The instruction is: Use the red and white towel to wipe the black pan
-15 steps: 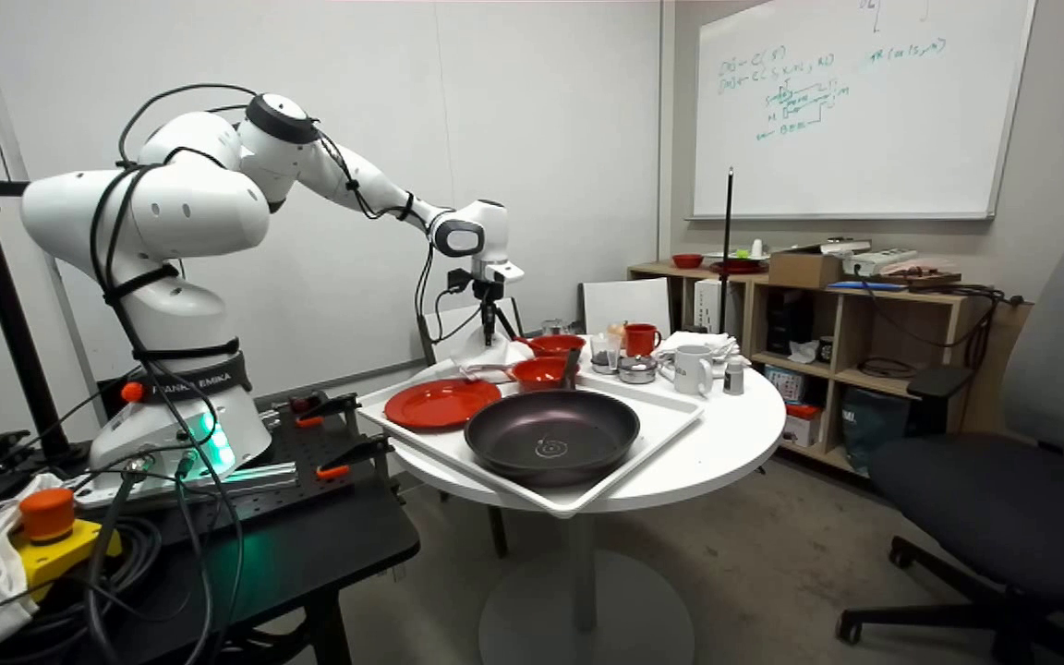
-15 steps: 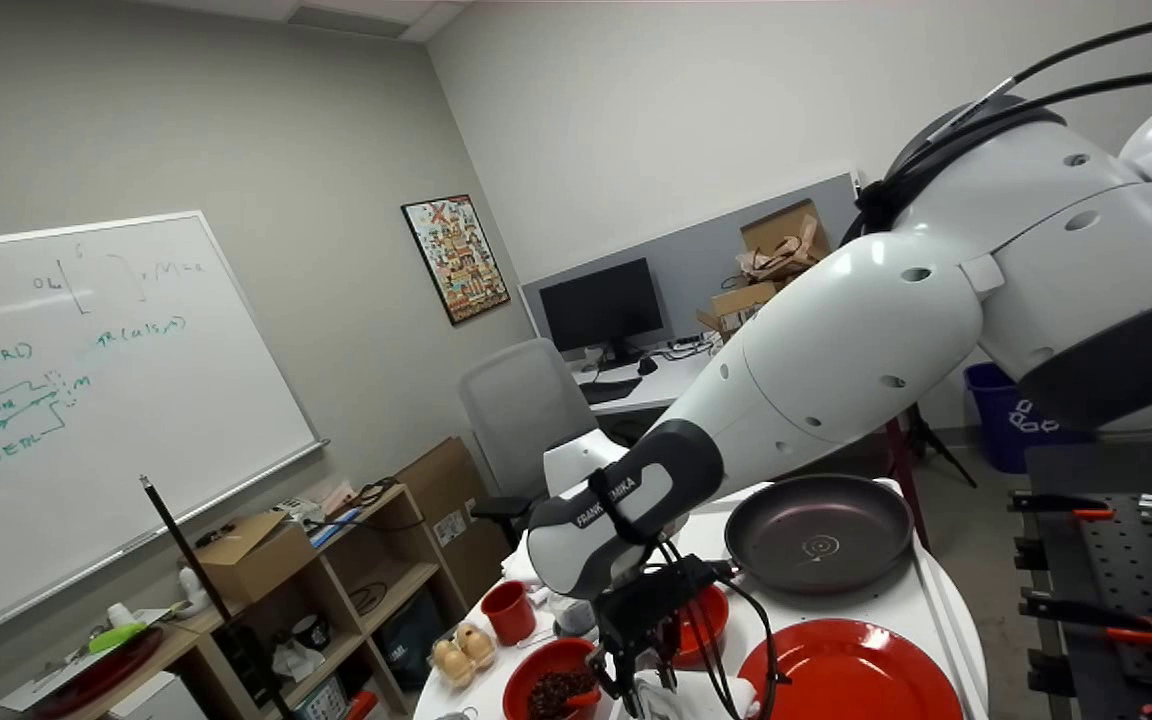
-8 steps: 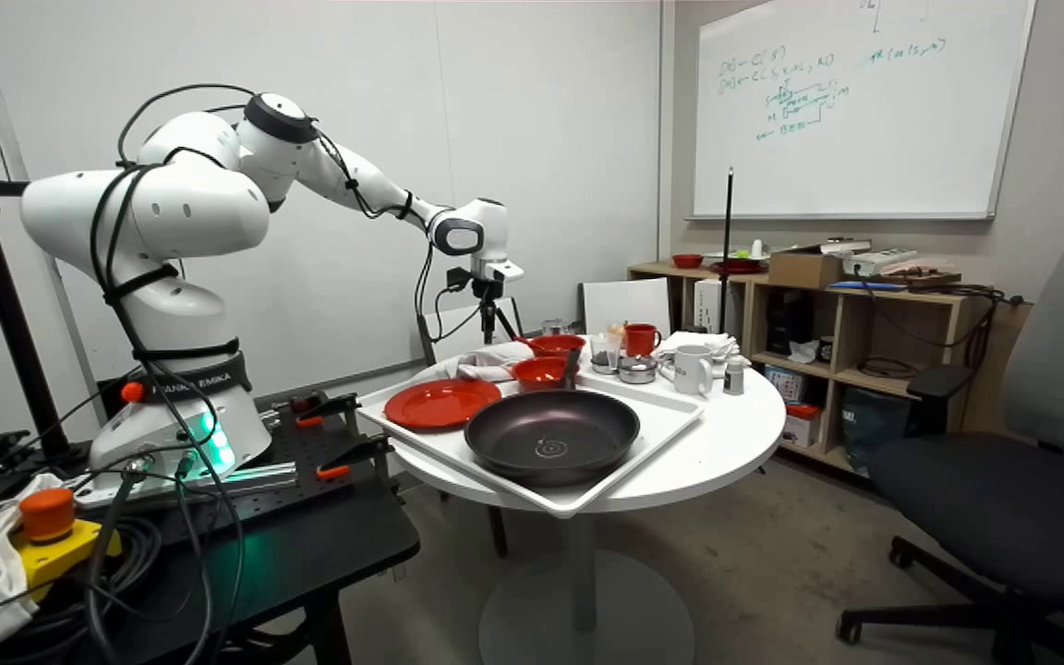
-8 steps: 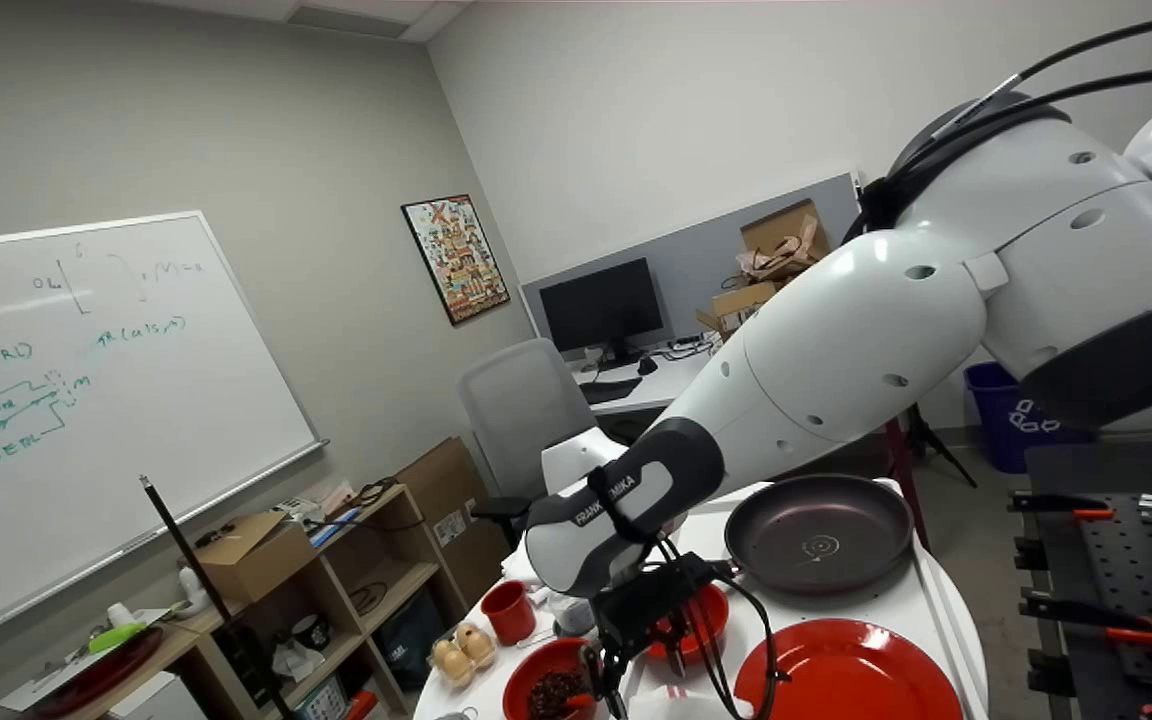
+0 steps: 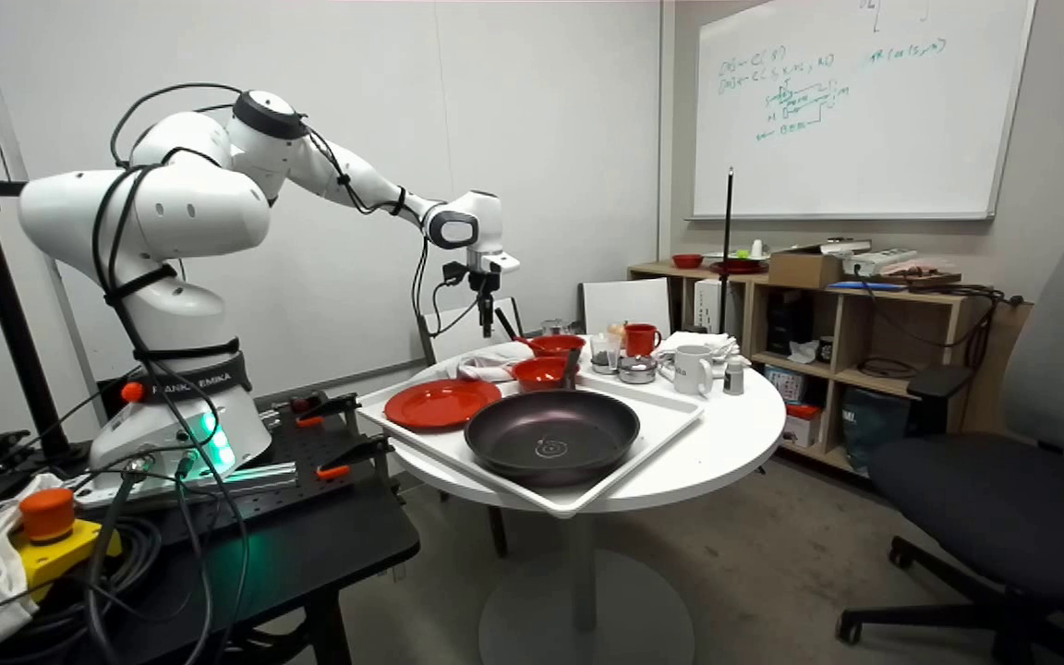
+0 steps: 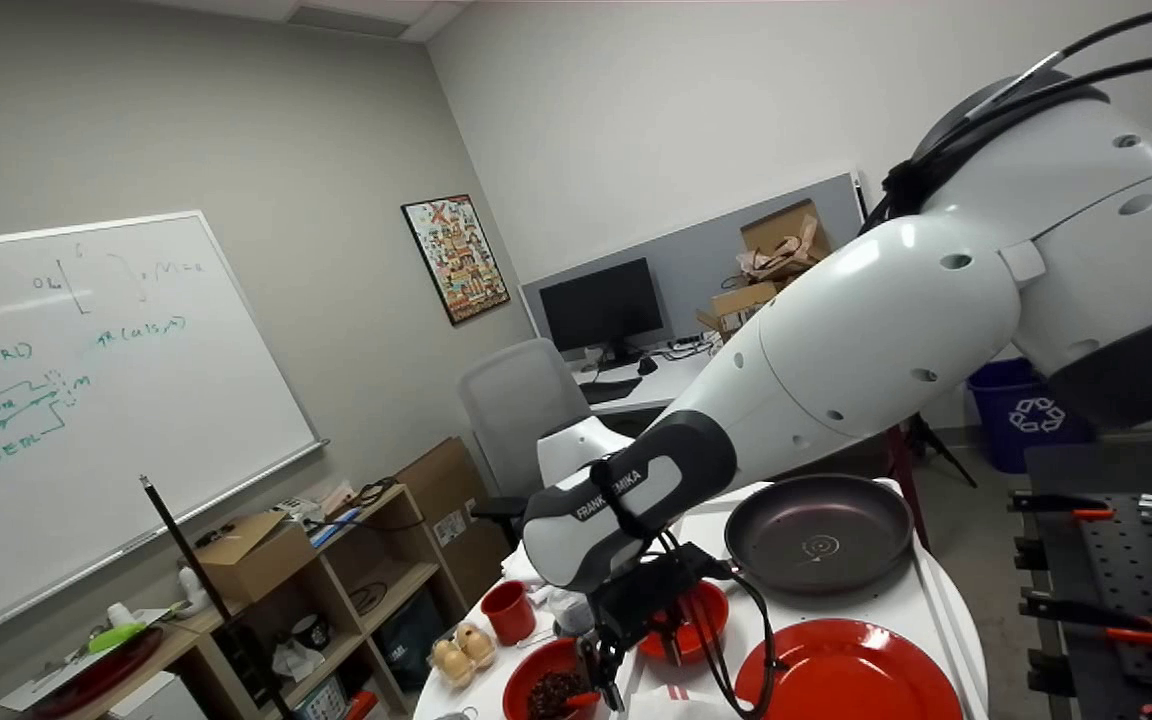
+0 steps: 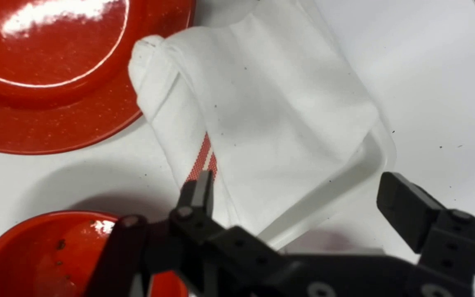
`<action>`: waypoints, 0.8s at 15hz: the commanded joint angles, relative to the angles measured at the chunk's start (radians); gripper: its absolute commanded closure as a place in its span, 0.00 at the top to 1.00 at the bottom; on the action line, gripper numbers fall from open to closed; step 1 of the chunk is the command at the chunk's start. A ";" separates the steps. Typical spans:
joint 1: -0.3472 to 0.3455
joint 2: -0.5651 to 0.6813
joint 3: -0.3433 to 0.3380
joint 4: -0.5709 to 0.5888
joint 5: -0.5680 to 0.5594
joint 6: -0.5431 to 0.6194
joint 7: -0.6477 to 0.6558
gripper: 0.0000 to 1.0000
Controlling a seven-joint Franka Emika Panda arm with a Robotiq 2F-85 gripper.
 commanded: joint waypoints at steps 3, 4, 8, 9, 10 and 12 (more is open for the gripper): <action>0.148 0.017 -0.137 -0.134 0.011 0.012 0.022 1.00; 0.167 0.018 -0.160 -0.153 0.013 0.013 0.032 1.00; 0.216 0.014 -0.243 -0.218 0.004 0.001 0.096 1.00; 0.223 0.014 -0.257 -0.233 0.002 -0.003 0.112 1.00; 0.229 0.013 -0.270 -0.246 -0.002 -0.009 0.134 1.00; 0.206 -0.001 -0.258 -0.218 0.000 -0.007 0.112 1.00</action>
